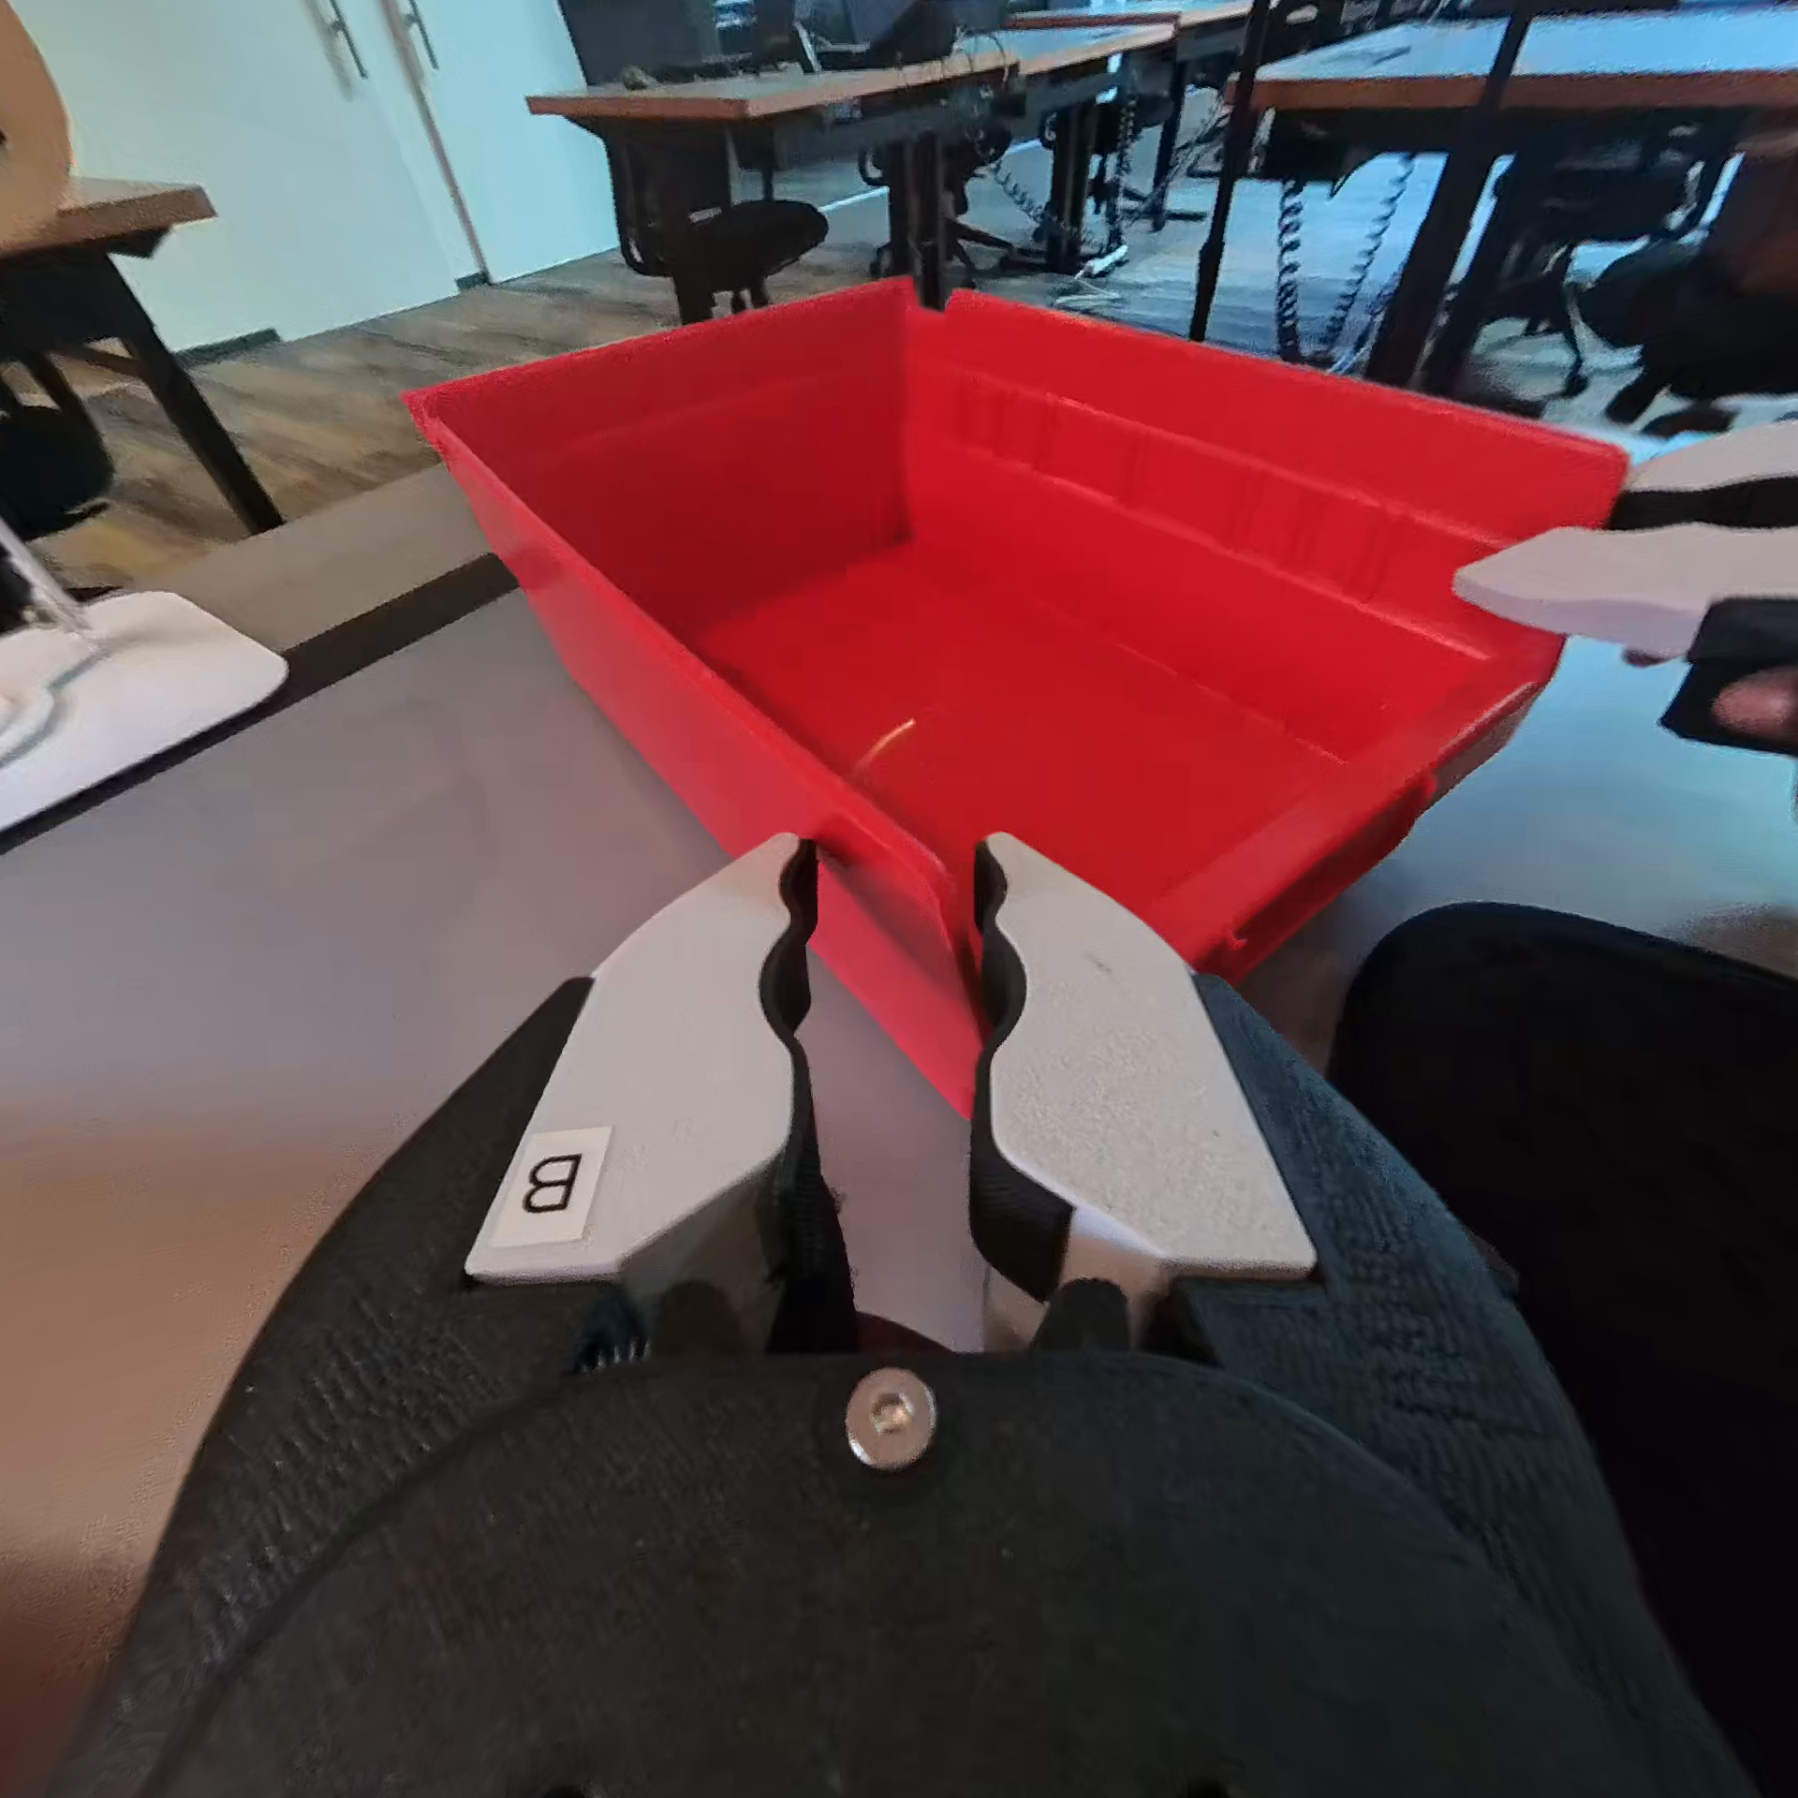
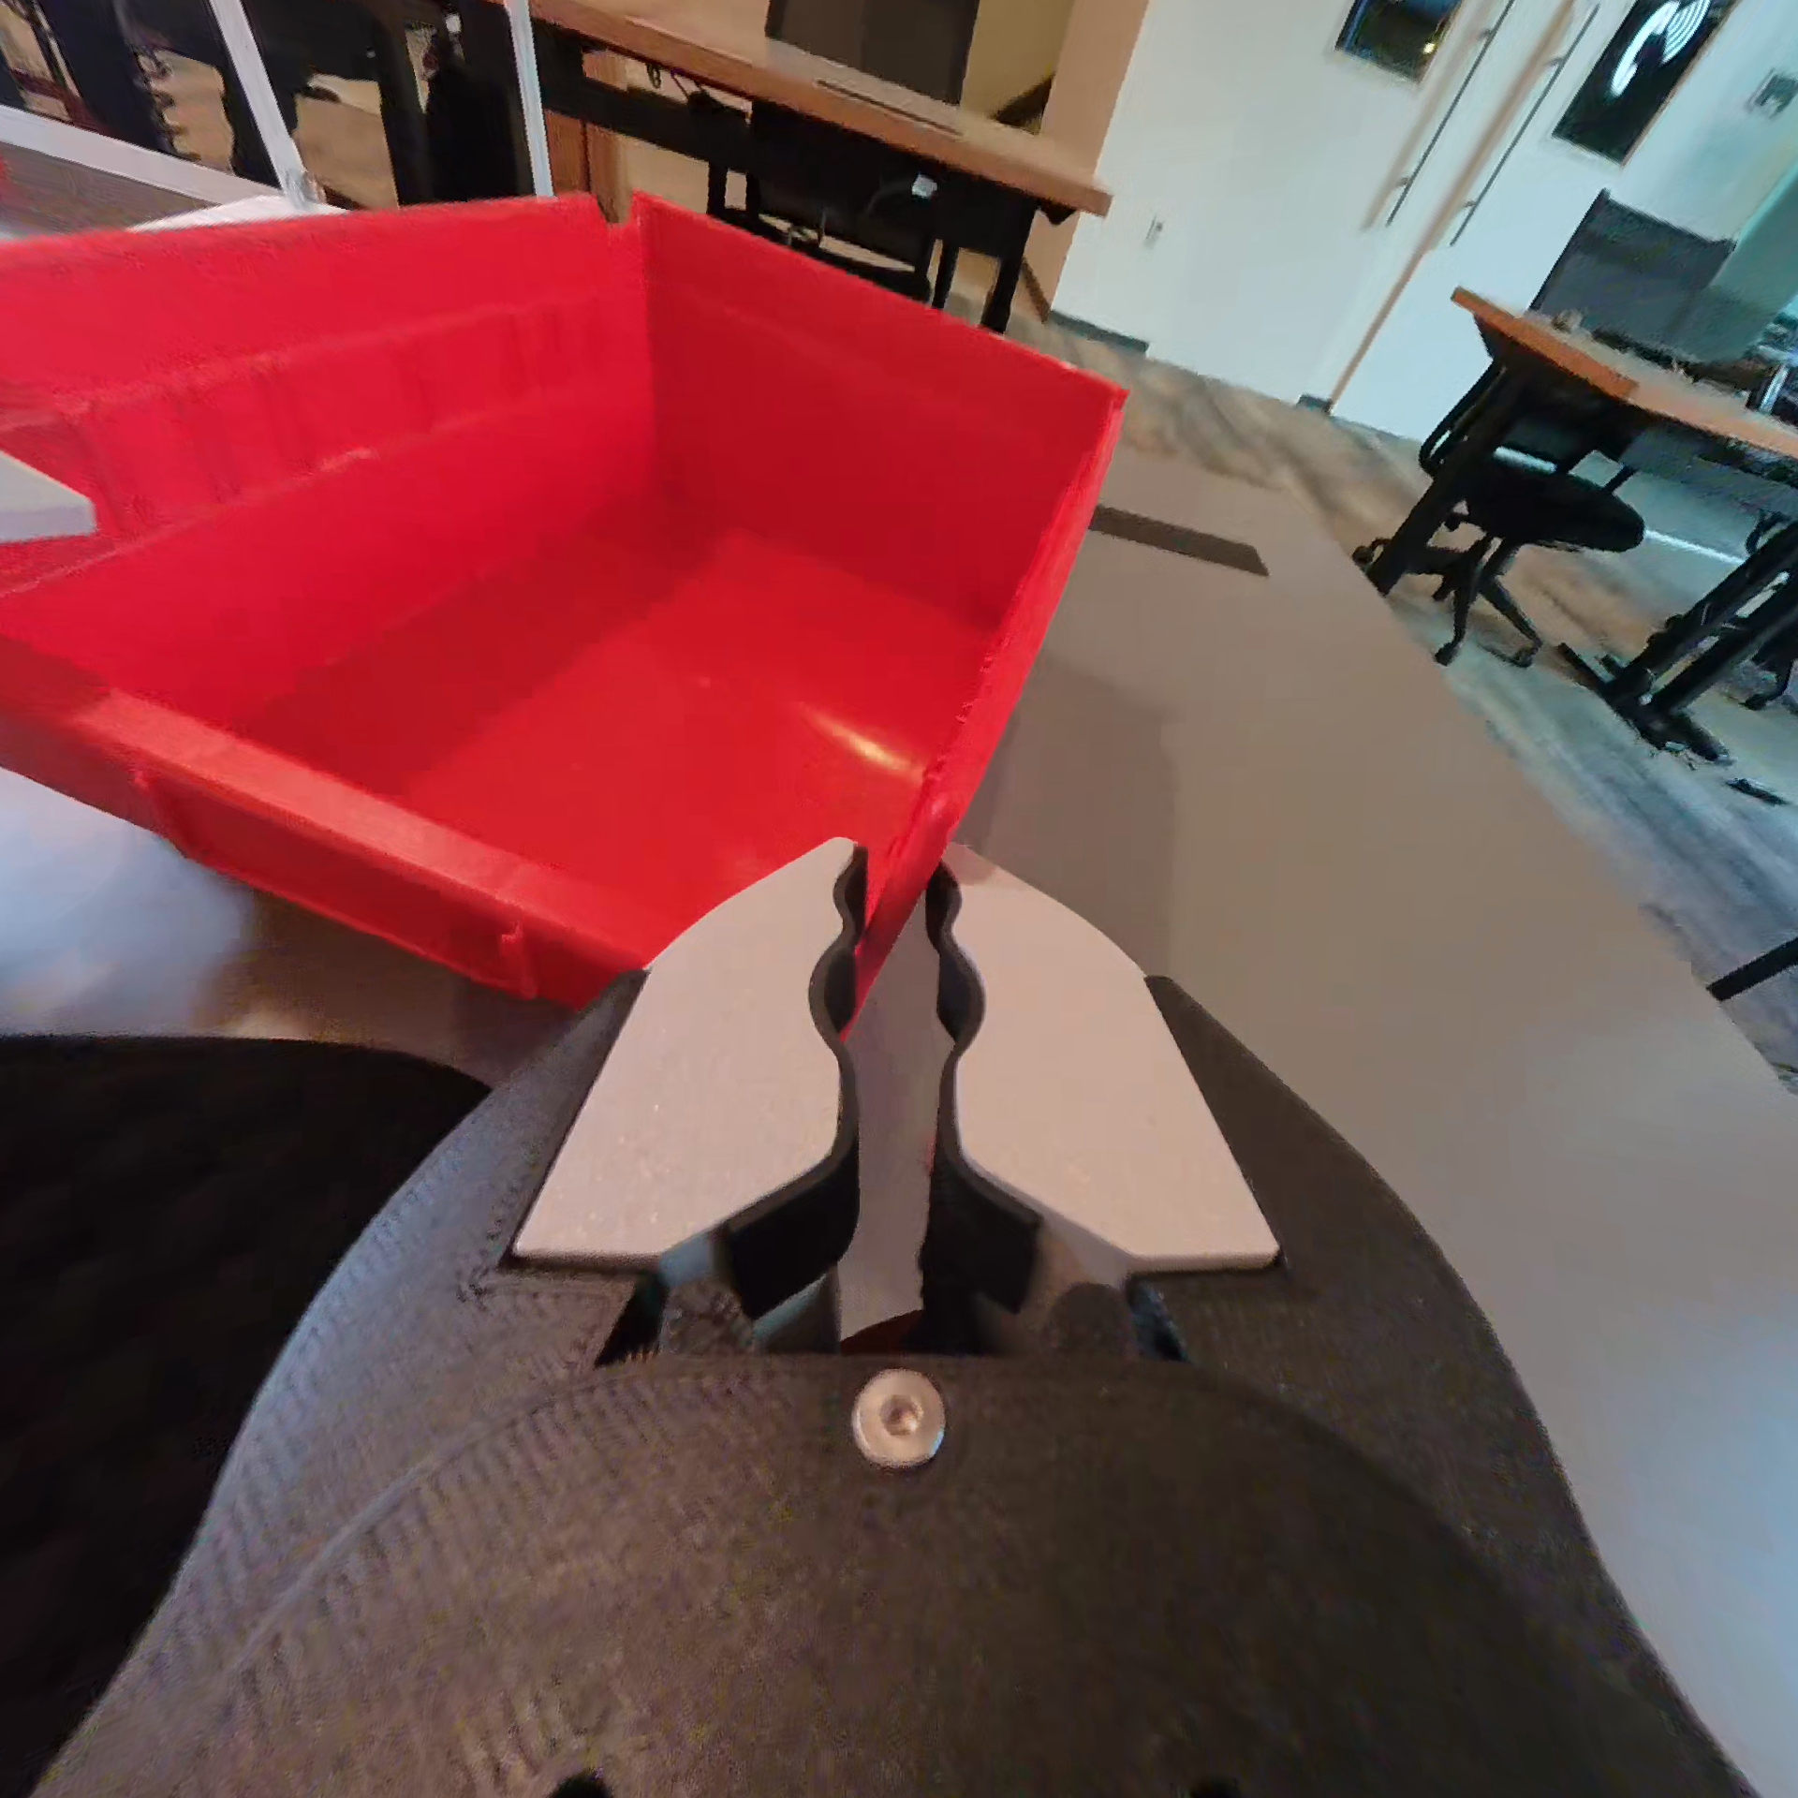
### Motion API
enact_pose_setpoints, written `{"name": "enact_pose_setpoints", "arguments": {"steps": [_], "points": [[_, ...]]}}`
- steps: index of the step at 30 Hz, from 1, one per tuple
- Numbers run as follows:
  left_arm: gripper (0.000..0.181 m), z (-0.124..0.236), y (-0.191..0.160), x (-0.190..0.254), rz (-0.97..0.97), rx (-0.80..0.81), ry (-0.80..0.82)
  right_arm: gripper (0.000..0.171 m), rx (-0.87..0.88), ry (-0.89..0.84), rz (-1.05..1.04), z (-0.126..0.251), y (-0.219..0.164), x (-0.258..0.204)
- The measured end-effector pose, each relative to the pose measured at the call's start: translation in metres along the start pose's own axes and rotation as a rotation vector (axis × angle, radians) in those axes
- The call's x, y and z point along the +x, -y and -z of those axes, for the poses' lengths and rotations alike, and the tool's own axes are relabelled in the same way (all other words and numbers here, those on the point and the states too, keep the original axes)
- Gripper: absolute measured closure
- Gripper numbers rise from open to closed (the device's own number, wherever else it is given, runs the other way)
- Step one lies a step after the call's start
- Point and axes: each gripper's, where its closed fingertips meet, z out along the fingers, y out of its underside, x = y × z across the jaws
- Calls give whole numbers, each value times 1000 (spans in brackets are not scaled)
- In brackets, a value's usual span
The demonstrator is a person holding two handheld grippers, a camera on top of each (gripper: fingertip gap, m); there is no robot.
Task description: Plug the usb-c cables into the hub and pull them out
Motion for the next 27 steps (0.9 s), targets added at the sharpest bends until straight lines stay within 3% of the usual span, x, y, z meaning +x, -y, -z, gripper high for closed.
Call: {"name": "enact_pose_setpoints", "arguments": {"steps": [6, 8, 10, 13, 16, 21, 24, 27], "points": [[121, 33, 32, -12, 59, 153, 0, 119, 287, 48, 26, 16, 40, -1], [115, 57, 37, -25, 26, 199, 75, 95, 335, 151, 60, 24, 49, -18], [113, 85, 28, -48, -49, 204, 226, 88, 321, 222, 122, 30, 52, -36], [114, 133, -5, -96, -216, 106, 530, 93, 304, 296, 240, 33, 60, -70], [114, 167, -41, -140, -317, -93, 693, 94, 195, 372, 333, 21, 46, -108], [113, 181, -112, -173, -236, -451, 653, 101, -16, 301, 549, -12, 9, -140], [133, 191, -112, -185, -267, -463, 730, 106, -96, 293, 603, -21, 0, -143], [133, 194, -114, -186, -258, -471, 710, 119, -132, 282, 582, -26, -3, -137]]}}
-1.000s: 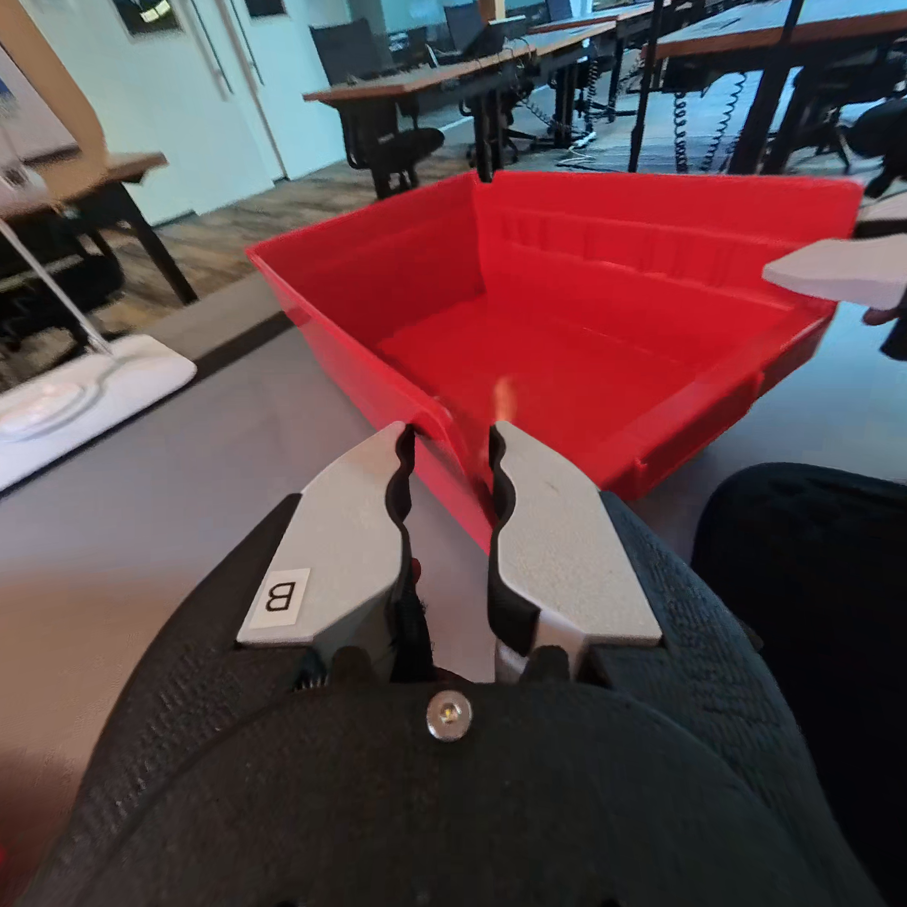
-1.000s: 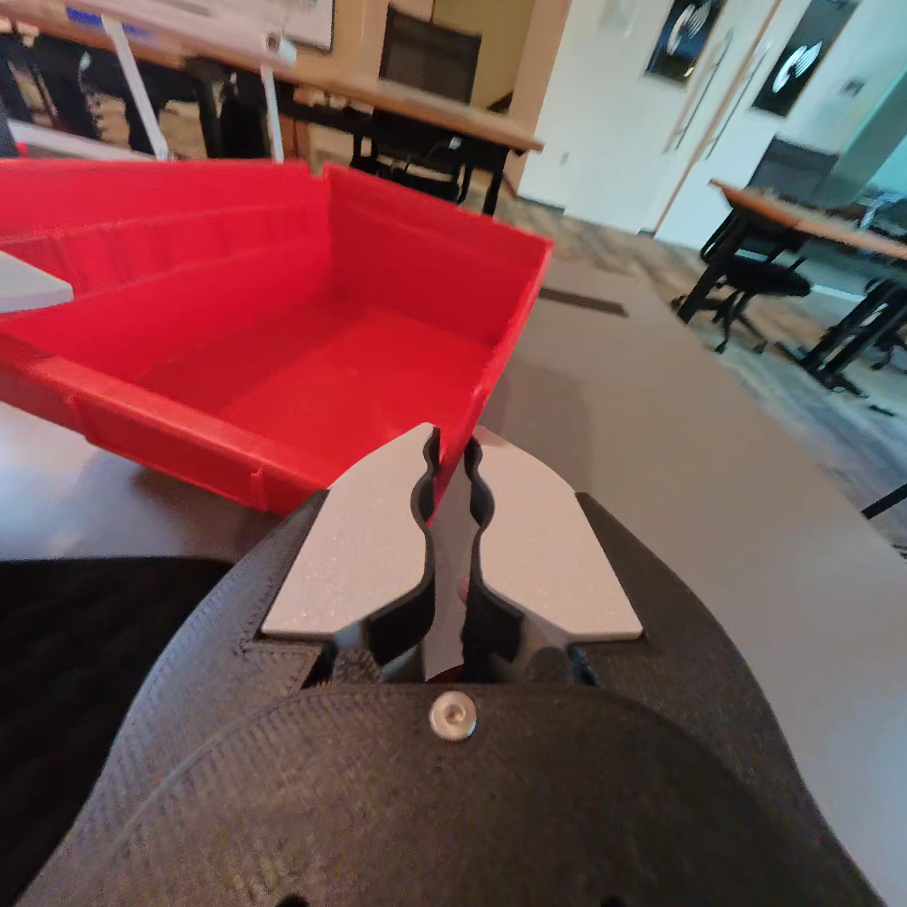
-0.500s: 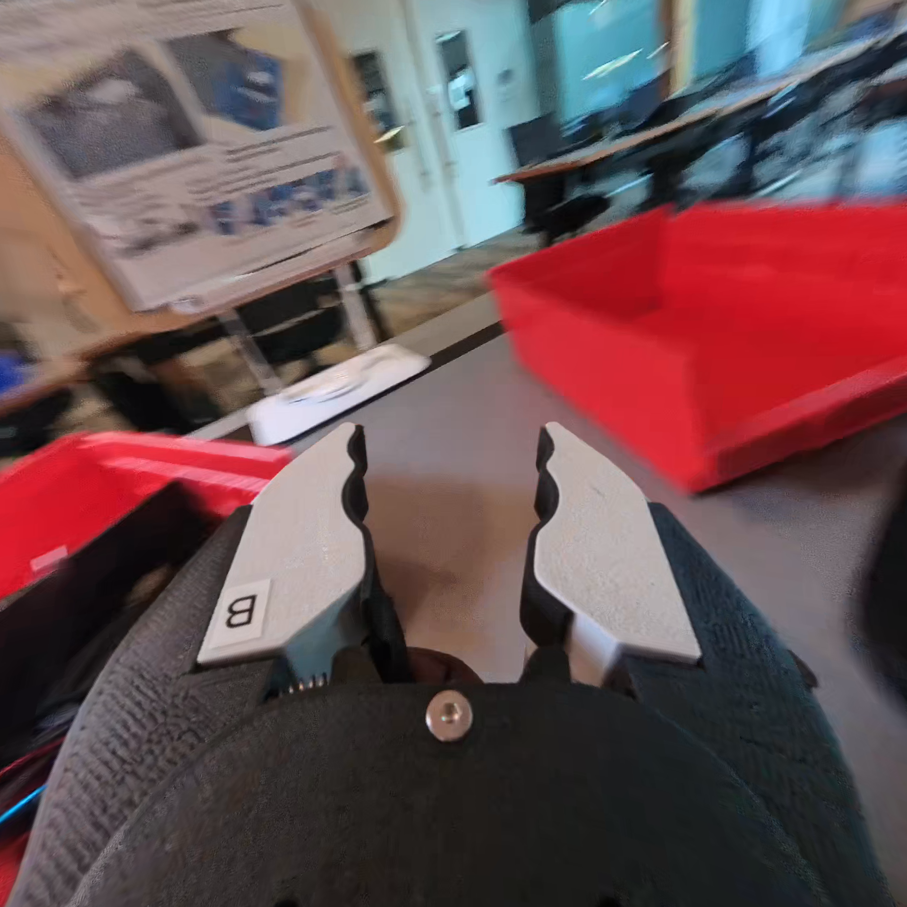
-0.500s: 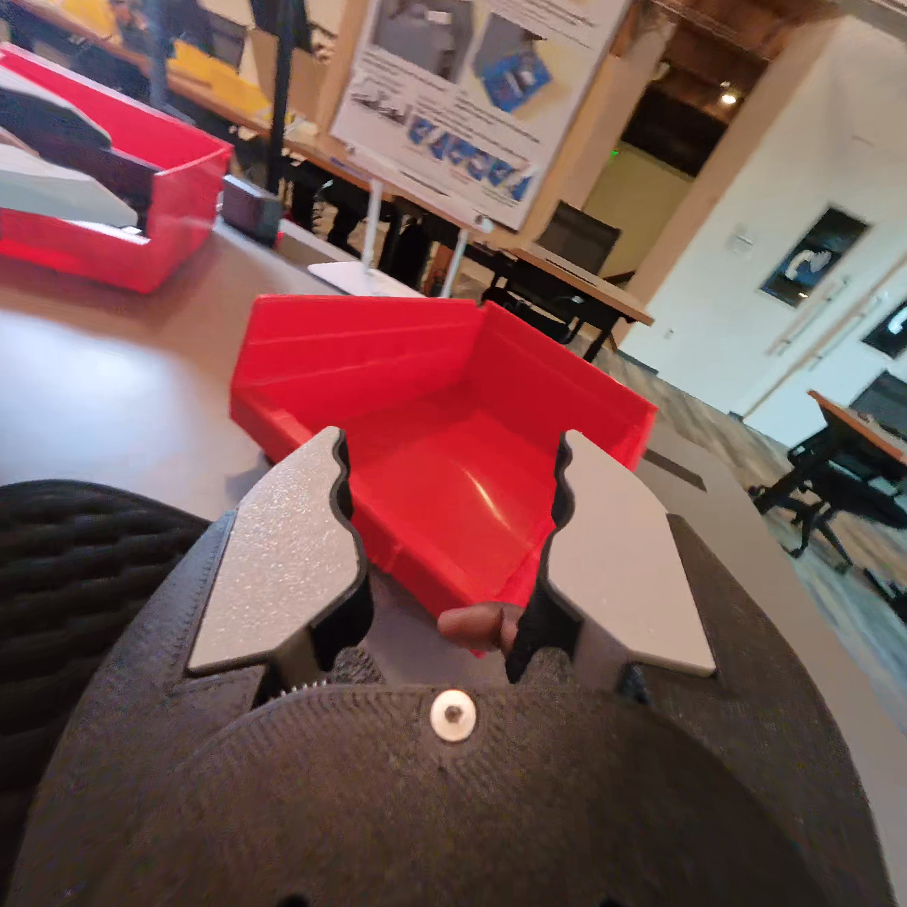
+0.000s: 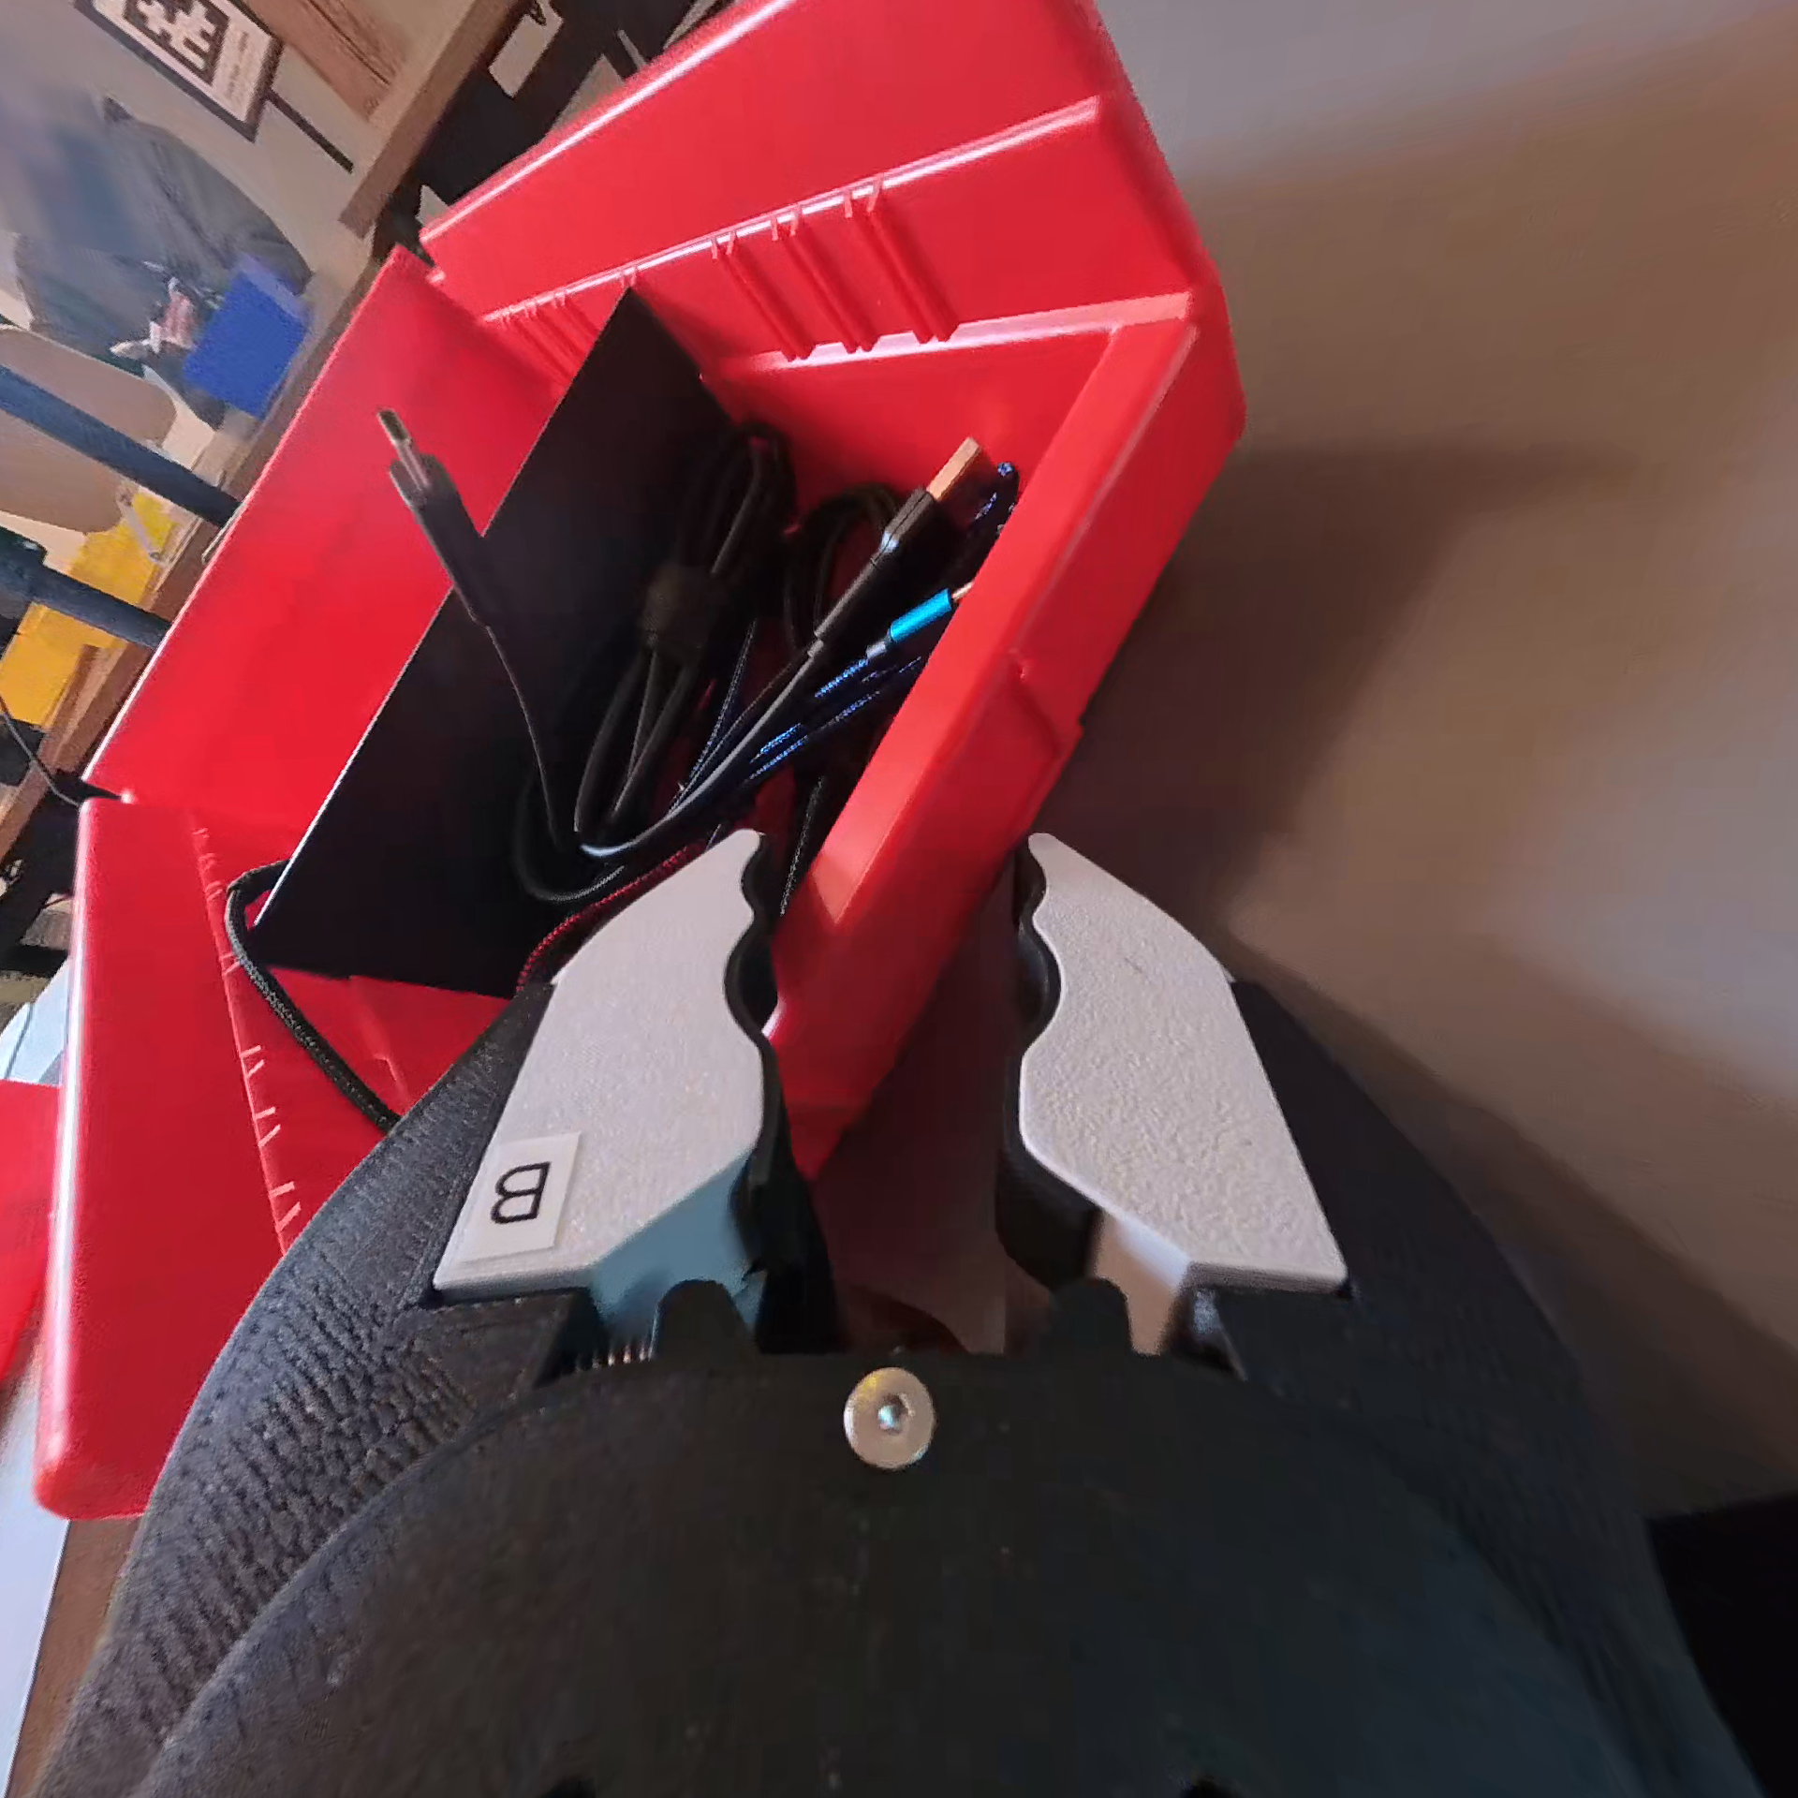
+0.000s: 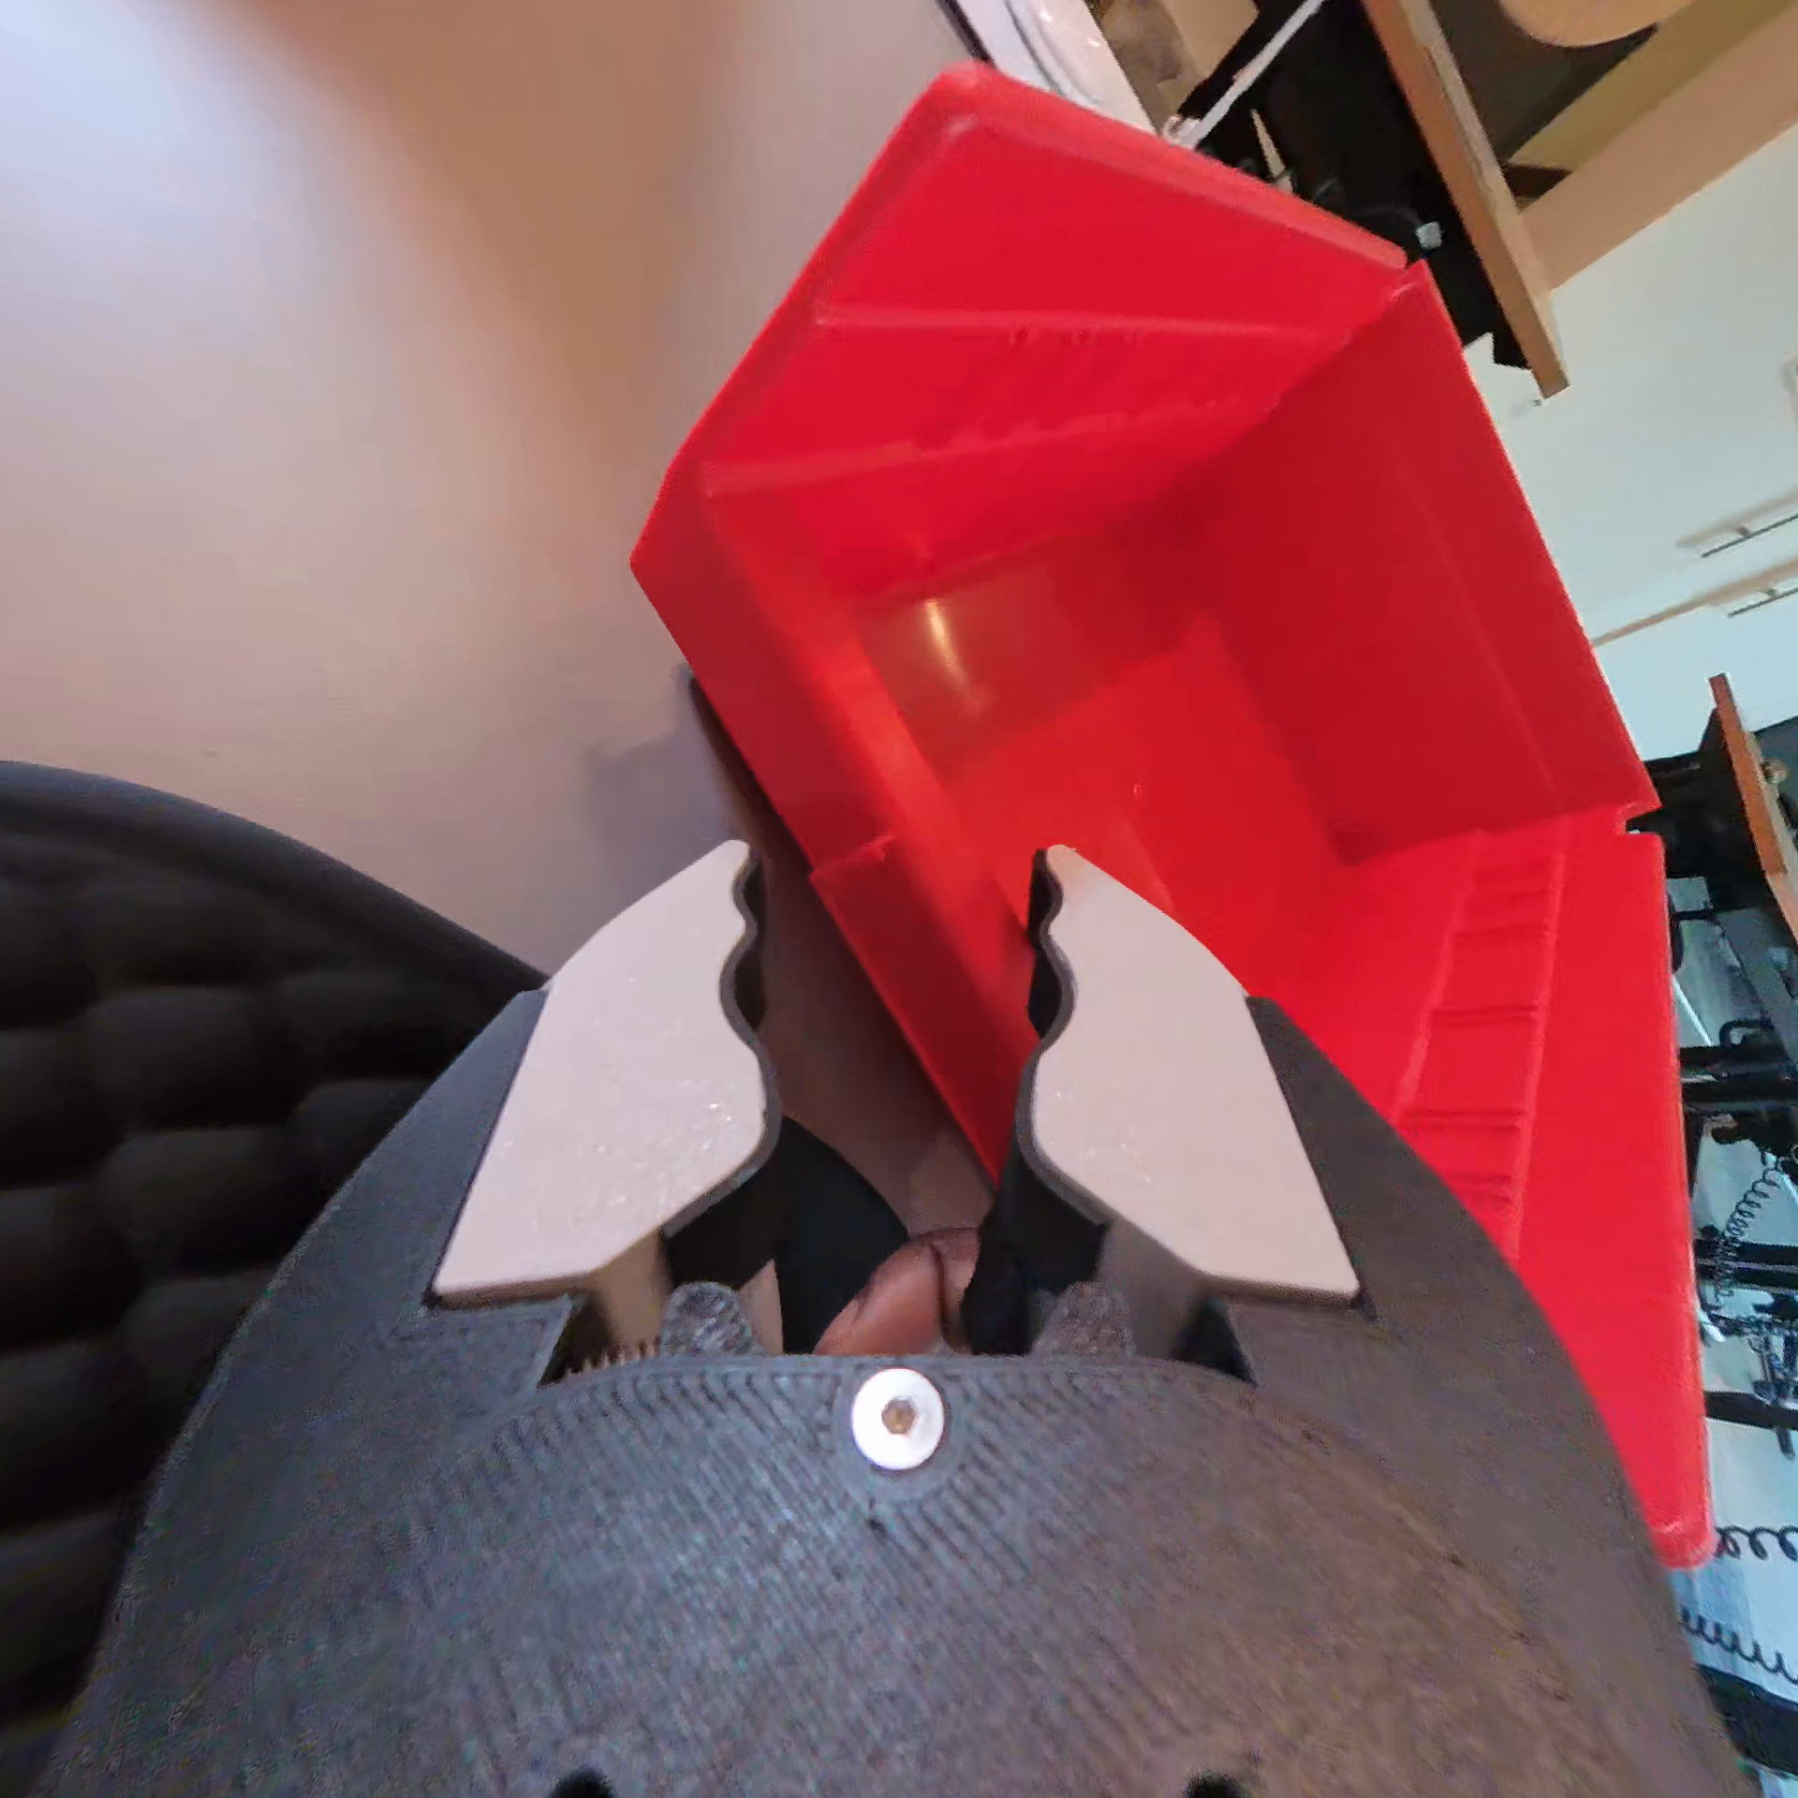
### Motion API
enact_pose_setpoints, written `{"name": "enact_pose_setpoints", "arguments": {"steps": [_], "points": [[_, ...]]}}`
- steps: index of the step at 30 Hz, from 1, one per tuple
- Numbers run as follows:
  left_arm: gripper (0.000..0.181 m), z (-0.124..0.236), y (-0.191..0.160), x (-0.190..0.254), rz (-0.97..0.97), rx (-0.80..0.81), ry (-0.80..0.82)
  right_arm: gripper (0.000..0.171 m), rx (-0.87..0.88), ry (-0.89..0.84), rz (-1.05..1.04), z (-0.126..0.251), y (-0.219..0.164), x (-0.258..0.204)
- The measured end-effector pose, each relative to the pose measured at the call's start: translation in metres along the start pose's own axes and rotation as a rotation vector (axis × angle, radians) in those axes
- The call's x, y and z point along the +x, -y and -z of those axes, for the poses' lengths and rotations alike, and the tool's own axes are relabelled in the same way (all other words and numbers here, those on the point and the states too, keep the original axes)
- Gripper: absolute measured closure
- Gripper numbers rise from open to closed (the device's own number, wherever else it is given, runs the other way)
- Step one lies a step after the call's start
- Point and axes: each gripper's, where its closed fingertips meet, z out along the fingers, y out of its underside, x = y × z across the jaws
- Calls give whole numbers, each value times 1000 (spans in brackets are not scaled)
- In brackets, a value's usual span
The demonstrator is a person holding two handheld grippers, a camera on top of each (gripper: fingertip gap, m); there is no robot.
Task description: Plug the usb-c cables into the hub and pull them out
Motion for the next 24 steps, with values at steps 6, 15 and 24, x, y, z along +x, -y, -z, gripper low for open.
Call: {"name": "enact_pose_setpoints", "arguments": {"steps": [6, 15, 24], "points": [[132, 10, -17, -11, 8, 4, -39, 128, 18, -12, -18, 3, -2, 5], [131, 49, -71, -45, -29, 29, -94, 126, -136, -32, -51, 7, -43, 43], [132, 89, -130, -83, -83, 5, -127, 125, -235, -33, -63, 45, -120, 92]]}}
